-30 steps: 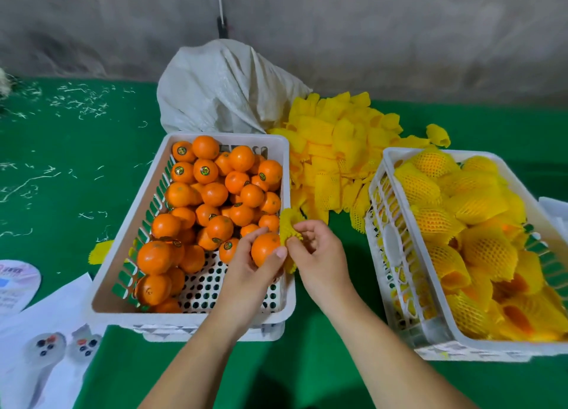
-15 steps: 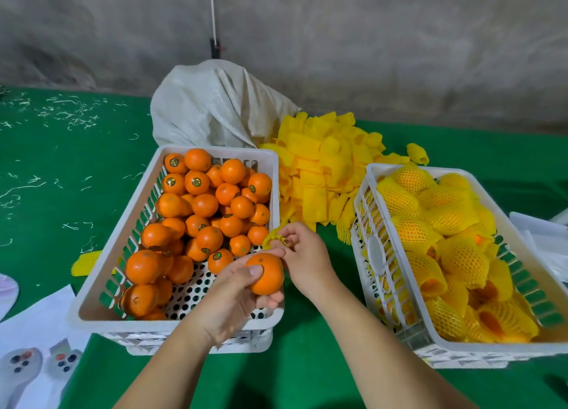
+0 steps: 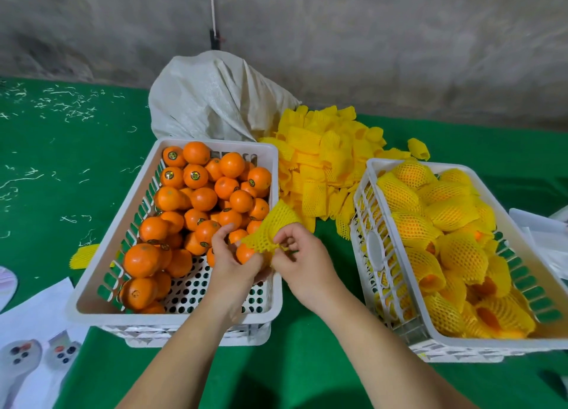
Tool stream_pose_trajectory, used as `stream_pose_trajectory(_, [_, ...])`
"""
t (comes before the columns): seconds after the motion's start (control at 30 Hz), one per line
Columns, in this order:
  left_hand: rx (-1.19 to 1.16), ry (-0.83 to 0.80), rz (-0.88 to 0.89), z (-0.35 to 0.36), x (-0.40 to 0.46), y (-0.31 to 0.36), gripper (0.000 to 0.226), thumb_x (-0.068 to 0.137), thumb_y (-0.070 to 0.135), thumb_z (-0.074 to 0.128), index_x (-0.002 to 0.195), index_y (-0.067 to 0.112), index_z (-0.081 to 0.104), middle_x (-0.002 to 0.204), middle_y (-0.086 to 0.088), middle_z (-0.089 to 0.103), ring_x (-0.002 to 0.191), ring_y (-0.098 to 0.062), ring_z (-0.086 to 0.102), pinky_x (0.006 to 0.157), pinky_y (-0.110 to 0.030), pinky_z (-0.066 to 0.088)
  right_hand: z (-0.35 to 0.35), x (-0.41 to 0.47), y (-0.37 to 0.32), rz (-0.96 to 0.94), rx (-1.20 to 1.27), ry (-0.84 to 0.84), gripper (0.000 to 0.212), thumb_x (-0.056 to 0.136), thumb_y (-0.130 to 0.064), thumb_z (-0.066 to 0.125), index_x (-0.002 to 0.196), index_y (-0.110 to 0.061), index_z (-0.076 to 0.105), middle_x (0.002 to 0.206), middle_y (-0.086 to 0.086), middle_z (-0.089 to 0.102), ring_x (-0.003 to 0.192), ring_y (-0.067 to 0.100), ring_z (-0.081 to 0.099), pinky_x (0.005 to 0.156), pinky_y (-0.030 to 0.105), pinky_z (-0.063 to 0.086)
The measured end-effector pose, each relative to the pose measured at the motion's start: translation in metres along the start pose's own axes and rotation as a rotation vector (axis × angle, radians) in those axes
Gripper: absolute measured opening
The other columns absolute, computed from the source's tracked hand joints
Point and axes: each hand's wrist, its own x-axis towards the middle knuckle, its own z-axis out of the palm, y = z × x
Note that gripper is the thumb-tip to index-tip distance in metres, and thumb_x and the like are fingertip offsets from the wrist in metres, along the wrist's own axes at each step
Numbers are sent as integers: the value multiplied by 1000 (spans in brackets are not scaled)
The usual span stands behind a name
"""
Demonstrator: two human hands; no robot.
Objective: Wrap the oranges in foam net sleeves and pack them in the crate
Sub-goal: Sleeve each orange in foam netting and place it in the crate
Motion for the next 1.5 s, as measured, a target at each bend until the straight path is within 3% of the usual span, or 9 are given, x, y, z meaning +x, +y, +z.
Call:
stream_pose_trajectory(0.07, [-7,-5,9,-1,-1,2,76,89,-7,71,139,44,45,104,-2,76,90,-28,78,73,-41,65,7,-9,-1,-66,-58,-50,20,86,-25,60,98,-40,56,87,-26,59,81,3,58,72,24,51])
stream_pose_trajectory(0.23, [-88,-53,-41,-1,-5,11,46,101,1,53,133,34,57,111,-12,77,96,-26,76,76,-36,63,15,-15,3,-188,-203,-21,37,89,-14,64,116,-36,51,100,-28,42,94,-2,51,76,9,43])
stream_pose_trajectory(0.43, [-168,-331,-47,-9,-10,15,62,102,-4,53,156,25,42,143,-16,63,133,-32,61,113,-50,48,13,-8,7,-237,-212,178,31,100,-5,59,127,-16,68,125,-5,50,113,11,58,93,28,54])
stream_pose_trajectory(0.67, [13,-76,81,3,-12,11,47,87,26,80,131,17,68,115,-10,78,98,-25,75,77,-33,62,-5,-4,3,-241,-280,278,18,95,-6,62,108,-13,72,102,-4,61,87,17,61,72,39,54])
stream_pose_trajectory(0.8, [-6,74,118,3,-5,5,30,95,13,77,123,12,68,110,-13,77,94,-25,75,75,-38,63,9,-22,-1,-290,-272,214,20,93,-11,58,108,-9,70,99,-5,60,78,11,55,67,30,48])
stream_pose_trajectory(0.9, [40,93,165,2,-5,3,37,91,15,79,124,18,63,100,4,77,84,-10,73,65,-23,59,16,-31,1,-264,-223,221,20,91,-9,59,108,-7,68,97,-6,59,78,10,53,66,25,47])
stream_pose_trajectory(1.1, [-42,-252,71,-9,-8,4,63,85,27,77,144,30,54,128,-2,72,116,-18,70,90,-29,59,10,-25,0,-139,-108,233,19,92,-8,59,106,-21,59,97,-8,59,86,3,57,67,19,44])
stream_pose_trajectory(1.3, [45,-33,114,2,-5,3,41,86,17,77,124,26,66,104,-3,77,92,-20,74,75,-31,63,10,-27,-4,-207,-148,258,14,90,-9,58,101,-14,64,96,-11,55,80,1,55,67,11,40])
stream_pose_trajectory(1.5, [-8,61,128,-1,-2,0,44,85,1,74,120,24,61,95,3,78,81,-13,74,65,-25,60,28,-41,-4,-304,-149,181,17,89,-16,59,105,-11,65,97,-5,58,80,6,56,68,23,50])
